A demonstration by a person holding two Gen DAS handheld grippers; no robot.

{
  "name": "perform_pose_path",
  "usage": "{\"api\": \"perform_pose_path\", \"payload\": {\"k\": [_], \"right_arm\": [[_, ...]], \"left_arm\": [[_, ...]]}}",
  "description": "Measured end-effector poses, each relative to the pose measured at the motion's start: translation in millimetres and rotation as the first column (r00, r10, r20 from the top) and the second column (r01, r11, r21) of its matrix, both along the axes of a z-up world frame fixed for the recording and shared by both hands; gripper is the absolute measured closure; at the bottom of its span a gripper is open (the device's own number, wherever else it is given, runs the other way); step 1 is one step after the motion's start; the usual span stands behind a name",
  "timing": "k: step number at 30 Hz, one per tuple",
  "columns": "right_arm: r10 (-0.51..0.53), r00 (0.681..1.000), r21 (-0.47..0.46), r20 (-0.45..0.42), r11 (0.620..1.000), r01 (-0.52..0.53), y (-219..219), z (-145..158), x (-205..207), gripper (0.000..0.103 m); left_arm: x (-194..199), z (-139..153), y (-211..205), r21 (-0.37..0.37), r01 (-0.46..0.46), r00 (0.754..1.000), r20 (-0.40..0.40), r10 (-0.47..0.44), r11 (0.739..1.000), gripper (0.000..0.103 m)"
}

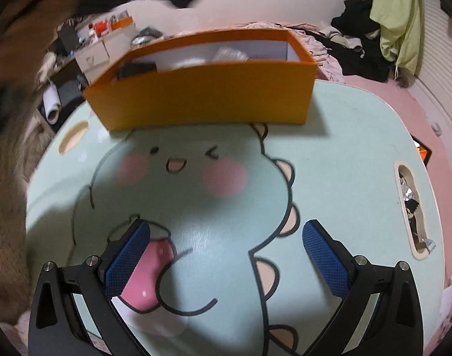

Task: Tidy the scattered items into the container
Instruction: 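Lower the held black lace scrunchie onto the table with the left tool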

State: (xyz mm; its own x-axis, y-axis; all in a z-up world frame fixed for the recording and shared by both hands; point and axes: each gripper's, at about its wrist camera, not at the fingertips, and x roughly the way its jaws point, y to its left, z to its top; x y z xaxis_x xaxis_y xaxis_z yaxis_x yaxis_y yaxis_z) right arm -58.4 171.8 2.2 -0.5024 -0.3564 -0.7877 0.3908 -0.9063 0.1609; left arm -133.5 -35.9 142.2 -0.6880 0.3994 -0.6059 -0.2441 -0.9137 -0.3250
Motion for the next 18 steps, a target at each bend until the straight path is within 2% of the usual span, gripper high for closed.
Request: {"api": "perform_pose_path", "payload": {"k": [2,4,6,8,10,12,13,14,15,16,17,18], "right_arm": [[-0.008,1.0,-0.043,-0.001,0.999,0.008,6,12,-8,0.0],[-0.01,1.0,-0.087,-0.001,0.996,0.01,9,26,-22,0.0],[-0.008,1.0,-0.118,-0.003,0.993,0.008,4,40,-34,0.0],[-0.009,1.0,-0.135,-0.012,0.991,0.007,1,51,-55,0.0],[-0.006,1.0,-0.154,-0.031,0.988,0.001,-5,61,-67,0.0],[-0.009,0.999,-0.172,-0.038,0.985,0.002,-13,71,-82,0.001],[-0.008,0.999,-0.181,-0.037,0.983,0.001,-16,74,-90,0.001],[-0.001,1.0,-0.188,-0.03,0.982,-0.005,-20,78,-98,0.001],[0.014,1.0,-0.192,-0.018,0.981,-0.018,-27,80,-106,0.001],[0.034,0.999,-0.197,-0.006,0.98,-0.034,-35,82,-112,0.002],[0.055,0.998,-0.203,0.005,0.978,-0.053,-44,84,-117,0.002],[0.083,0.996,-0.207,0.019,0.975,-0.078,-52,85,-122,0.002]], "left_arm": [[23,-9,-18,-0.004,-0.01,1.0,0.006,0.01,1.0,0.079],[41,-32,-24,0.0,-0.013,0.999,0.05,0.013,1.0,0.079],[55,-61,-29,0.053,-0.024,0.991,0.136,0.017,0.998,0.079],[69,-83,-27,0.085,-0.027,0.987,0.159,0.013,0.996,0.079],[80,-101,-18,0.08,-0.009,0.984,0.176,-0.006,0.997,0.079],[84,-119,-7,0.036,0.02,0.979,0.204,-0.027,0.999,0.079],[82,-124,-4,0.007,0.014,0.976,0.218,-0.015,1.0,0.076],[80,-131,-4,-0.022,0.004,0.972,0.237,0.002,1.0,0.067],[79,-135,-4,-0.027,-0.001,0.971,0.24,0.008,1.0,0.066],[80,-134,-5,-0.023,-0.007,0.974,0.224,0.012,1.0,0.057],[81,-131,-7,-0.019,-0.013,0.976,0.218,0.017,1.0,0.041],[82,-127,-10,-0.007,-0.022,0.979,0.202,0.023,1.0,0.034]]}}
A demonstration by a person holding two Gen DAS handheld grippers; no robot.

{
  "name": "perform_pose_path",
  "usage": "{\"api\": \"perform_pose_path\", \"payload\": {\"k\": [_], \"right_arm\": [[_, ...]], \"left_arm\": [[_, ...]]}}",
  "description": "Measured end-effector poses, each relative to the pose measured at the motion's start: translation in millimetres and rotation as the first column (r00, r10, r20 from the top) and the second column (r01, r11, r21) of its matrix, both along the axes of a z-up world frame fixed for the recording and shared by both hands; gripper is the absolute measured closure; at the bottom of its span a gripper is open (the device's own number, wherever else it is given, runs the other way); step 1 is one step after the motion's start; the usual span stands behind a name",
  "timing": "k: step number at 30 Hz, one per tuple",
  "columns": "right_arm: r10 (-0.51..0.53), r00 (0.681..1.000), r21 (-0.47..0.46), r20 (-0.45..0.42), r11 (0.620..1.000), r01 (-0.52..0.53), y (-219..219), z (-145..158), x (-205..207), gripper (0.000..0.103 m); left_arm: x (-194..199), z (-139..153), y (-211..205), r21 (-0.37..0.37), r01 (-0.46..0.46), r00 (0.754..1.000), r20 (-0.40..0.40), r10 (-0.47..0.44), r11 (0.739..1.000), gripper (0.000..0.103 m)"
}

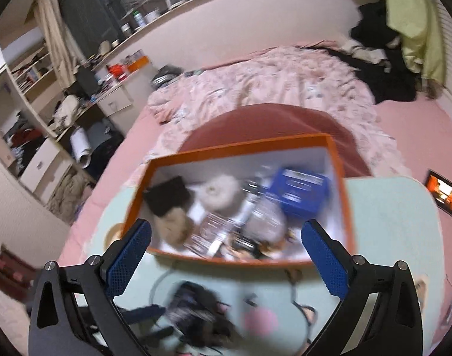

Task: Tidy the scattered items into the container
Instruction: 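Lower the held black lace scrunchie onto the table with the left tool, then grasp the black rectangular pouch in the box with the right tool, set it on table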

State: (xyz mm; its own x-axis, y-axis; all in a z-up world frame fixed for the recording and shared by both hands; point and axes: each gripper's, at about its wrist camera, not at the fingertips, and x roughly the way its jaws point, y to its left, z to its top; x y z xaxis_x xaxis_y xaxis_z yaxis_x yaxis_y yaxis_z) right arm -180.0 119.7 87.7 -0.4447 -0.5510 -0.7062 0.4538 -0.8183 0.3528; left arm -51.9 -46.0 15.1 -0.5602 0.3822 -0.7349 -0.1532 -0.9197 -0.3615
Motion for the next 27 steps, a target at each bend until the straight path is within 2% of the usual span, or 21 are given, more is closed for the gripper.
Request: {"api": "perform_pose_path", "payload": {"k": [1,2,7,10,14,18,22,25,27], "right_arm": [[0.026,1.0,0.0,0.013,1.0,-0.026,-8,1,-3,0.004],[0.049,0.999,0.002,0.022,0.999,-0.049,-15,2,-5,0.005],[0.157,0.986,0.045,0.06,0.986,-0.16,-67,-3,-19,0.026],[0.183,0.976,0.052,0.115,0.98,-0.19,-91,-16,-35,0.033],[0.231,0.955,0.032,0.188,0.97,-0.241,-110,-35,-46,0.034],[0.227,0.955,0.113,0.193,0.961,-0.251,-120,-45,-55,0.034],[0.283,0.916,0.181,0.283,0.923,-0.341,-133,-58,-66,0.034],[0.341,0.907,0.31,0.246,0.859,-0.407,-148,-63,-64,0.034],[0.372,0.902,0.357,0.22,0.829,-0.429,-154,-66,-61,0.04]], "left_arm": [[1,3,-5,0.013,-0.012,1.0,-0.018,0.012,1.0,0.023],[5,6,-10,0.033,-0.027,0.999,-0.039,0.029,0.999,0.019],[11,6,-34,0.077,-0.109,0.992,-0.059,0.113,0.991,0.019],[13,1,-45,0.081,-0.155,0.986,-0.042,0.158,0.985,0.019],[18,-4,-58,0.097,-0.183,0.982,-0.029,0.186,0.978,0.019],[18,-6,-60,0.106,-0.183,0.982,-0.022,0.186,0.978,0.019],[15,-3,-55,0.105,-0.17,0.985,-0.016,0.172,0.98,0.019],[14,-4,-52,0.109,-0.164,0.986,-0.009,0.166,0.98,0.019],[15,-4,-51,0.109,-0.165,0.986,-0.006,0.167,0.98,0.019]]}}
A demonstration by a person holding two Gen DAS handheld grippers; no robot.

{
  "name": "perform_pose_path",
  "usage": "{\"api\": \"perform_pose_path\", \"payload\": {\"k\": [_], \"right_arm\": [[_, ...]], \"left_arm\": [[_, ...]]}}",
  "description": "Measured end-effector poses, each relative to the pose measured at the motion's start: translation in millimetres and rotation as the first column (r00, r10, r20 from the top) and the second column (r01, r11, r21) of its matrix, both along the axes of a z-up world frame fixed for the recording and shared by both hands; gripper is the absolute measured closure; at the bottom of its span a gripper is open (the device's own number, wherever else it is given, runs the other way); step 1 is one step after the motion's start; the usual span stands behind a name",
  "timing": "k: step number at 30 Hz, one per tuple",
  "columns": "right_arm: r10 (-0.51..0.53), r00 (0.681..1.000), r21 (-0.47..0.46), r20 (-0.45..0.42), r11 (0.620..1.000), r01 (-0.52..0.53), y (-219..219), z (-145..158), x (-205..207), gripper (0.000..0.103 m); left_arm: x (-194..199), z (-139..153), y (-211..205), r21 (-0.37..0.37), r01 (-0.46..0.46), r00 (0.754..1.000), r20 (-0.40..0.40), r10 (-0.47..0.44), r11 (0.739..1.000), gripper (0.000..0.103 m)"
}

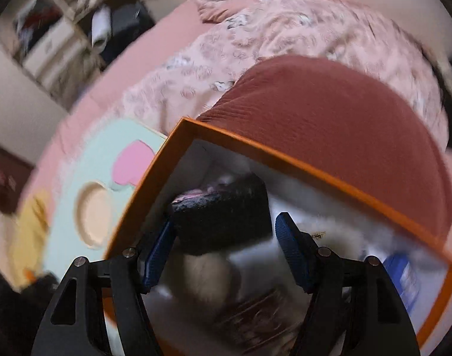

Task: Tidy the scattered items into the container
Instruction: 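Grasp the black rectangular pouch in the box with the right tool, set it on table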

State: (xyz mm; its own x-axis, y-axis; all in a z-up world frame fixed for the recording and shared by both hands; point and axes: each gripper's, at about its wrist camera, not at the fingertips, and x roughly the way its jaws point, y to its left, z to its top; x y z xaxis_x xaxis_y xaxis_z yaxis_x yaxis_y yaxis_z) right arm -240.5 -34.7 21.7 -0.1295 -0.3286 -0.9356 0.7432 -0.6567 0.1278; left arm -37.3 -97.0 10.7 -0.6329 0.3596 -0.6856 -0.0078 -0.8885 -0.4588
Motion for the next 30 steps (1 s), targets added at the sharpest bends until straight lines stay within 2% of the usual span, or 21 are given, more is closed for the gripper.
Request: {"api": "perform_pose_path", "payload": {"k": [5,10,15,19,22,26,28,30], "right_arm": [[-0.013,0.999,-0.03,-0.036,0.999,0.012,8,5,6,0.04],[-0.078,0.986,-0.157,-0.15,0.986,0.054,28,36,20,0.04],[-0.18,0.962,-0.354,-0.204,0.93,0.099,73,83,43,0.04],[-0.2,0.96,-0.423,-0.197,0.901,0.101,111,98,73,0.04],[-0.196,0.966,-0.421,-0.168,0.9,0.109,135,91,101,0.04],[-0.217,0.968,-0.369,-0.127,0.916,0.157,158,64,127,0.04],[-0.234,0.967,-0.336,-0.099,0.923,0.189,168,46,138,0.04],[-0.257,0.964,-0.313,-0.07,0.923,0.224,172,29,144,0.04]], "left_arm": [[3,2,1,-0.007,-0.01,1.0,0.002,0.01,1.0,0.019],[3,7,-4,0.005,-0.029,1.0,-0.01,0.029,1.0,0.019],[-2,12,-6,-0.004,-0.033,0.999,-0.01,0.033,0.999,0.019],[-9,19,-10,0.007,-0.027,1.0,0.0,0.027,1.0,0.019],[-18,27,-13,0.008,-0.023,1.0,-0.007,0.023,1.0,0.019],[-37,49,-7,-0.07,-0.009,0.999,-0.039,0.006,0.998,0.019],[-53,60,-3,-0.111,-0.019,1.0,-0.022,0.017,0.994,0.019],[-68,65,0,-0.118,-0.011,1.0,0.003,0.011,0.993,0.019]]}}
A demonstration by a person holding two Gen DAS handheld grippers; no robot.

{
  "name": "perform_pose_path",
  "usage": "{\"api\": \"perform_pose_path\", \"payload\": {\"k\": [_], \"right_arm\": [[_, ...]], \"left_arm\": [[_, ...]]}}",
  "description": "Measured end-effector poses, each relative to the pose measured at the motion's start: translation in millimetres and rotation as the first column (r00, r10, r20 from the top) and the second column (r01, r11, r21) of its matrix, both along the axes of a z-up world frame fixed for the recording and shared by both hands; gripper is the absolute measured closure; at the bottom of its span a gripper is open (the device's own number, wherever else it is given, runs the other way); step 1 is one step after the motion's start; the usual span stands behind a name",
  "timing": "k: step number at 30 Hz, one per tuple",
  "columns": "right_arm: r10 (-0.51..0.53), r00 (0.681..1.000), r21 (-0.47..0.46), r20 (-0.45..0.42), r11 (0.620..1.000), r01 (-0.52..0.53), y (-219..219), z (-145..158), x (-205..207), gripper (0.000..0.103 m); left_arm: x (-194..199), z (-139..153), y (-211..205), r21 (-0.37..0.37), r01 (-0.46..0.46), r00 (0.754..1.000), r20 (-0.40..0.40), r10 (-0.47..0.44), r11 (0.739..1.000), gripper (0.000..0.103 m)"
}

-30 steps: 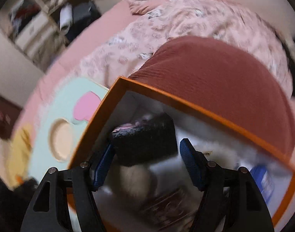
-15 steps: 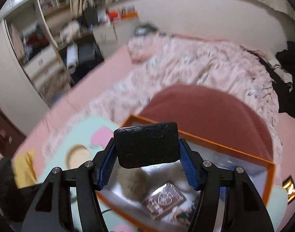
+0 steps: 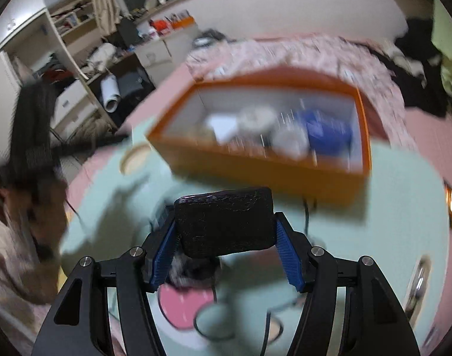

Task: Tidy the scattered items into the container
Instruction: 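Grasp the black rectangular pouch in the box with the right tool, set it on table, then grasp the white fluffy pom-pom from the box with the left tool, set it down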

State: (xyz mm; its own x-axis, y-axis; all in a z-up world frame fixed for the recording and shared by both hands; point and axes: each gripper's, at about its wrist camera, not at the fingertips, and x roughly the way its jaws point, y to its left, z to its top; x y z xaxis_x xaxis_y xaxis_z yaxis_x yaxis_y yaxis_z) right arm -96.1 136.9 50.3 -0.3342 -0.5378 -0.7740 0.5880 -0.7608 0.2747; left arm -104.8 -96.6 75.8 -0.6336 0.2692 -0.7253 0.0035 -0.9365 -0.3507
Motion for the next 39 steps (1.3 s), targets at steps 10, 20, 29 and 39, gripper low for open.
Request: {"api": "perform_pose_path", "payload": {"k": [10,20,29,39], "right_arm": [[-0.126,0.992,-0.033,0.009,0.991,0.127,9,-28,8,0.04],[-0.17,0.984,-0.152,0.059,0.972,0.177,29,-26,9,0.03],[-0.163,0.982,-0.18,0.095,0.967,0.178,35,-32,5,0.03],[-0.166,0.979,-0.178,0.122,0.966,0.186,35,-37,8,0.03]], "left_arm": [[-73,1,49,-0.071,0.124,0.986,0.118,-0.115,0.99,0.019],[-134,-28,91,-0.221,0.181,0.962,0.243,-0.125,0.958,0.027],[-129,-55,117,-0.365,0.319,0.928,0.306,-0.211,0.875,0.05],[-122,-41,109,-0.348,0.283,0.954,0.2,-0.224,0.894,0.068]]}}
